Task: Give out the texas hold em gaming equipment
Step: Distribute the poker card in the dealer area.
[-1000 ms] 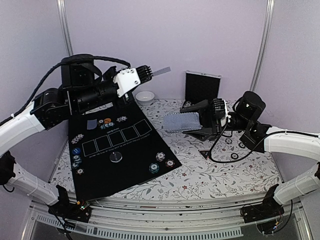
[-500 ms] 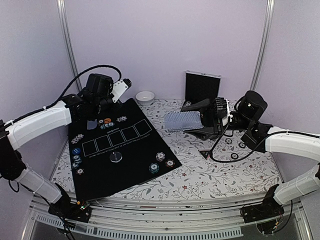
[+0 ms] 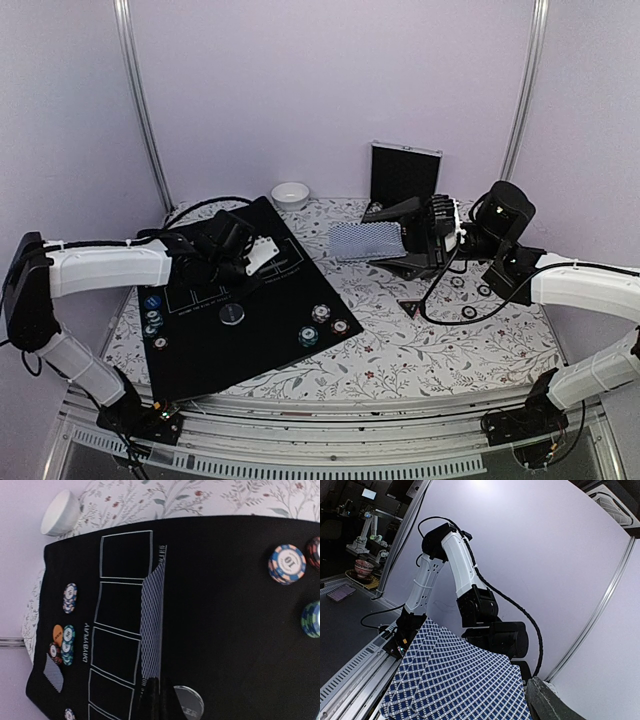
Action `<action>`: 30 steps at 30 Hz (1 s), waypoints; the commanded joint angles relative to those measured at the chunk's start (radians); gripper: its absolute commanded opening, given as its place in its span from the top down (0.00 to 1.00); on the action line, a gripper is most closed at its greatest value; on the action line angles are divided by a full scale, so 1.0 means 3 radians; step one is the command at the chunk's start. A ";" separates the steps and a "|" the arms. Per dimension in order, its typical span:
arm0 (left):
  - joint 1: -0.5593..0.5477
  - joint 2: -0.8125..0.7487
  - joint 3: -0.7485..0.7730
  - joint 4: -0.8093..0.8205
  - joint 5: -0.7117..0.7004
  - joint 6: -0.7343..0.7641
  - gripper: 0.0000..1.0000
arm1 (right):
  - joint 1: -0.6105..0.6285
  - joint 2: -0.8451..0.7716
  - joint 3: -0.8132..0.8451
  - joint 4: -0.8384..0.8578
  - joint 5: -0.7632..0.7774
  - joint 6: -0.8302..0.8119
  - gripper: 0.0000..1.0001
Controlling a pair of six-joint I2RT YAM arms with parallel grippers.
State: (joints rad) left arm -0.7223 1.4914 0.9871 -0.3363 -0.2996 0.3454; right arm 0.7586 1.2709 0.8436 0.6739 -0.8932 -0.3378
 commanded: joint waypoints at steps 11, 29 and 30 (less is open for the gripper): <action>-0.0385 0.0457 -0.0155 -0.0093 0.0125 -0.0024 1.00 | -0.0018 -0.0073 0.0035 0.0065 0.0017 -0.0005 0.41; -0.0560 0.0453 -0.0239 -0.0213 0.0586 0.0142 0.54 | -0.0018 -0.0109 0.0020 0.0060 0.0026 -0.0004 0.41; -0.0559 0.0373 -0.0238 -0.0216 0.0637 0.0151 0.49 | -0.0022 -0.0110 0.0016 0.0060 0.0027 -0.0004 0.41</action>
State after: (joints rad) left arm -0.8825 1.6627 0.9180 -0.3744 -0.2127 0.3733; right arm 0.7586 1.2705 0.8436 0.6739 -0.8932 -0.3374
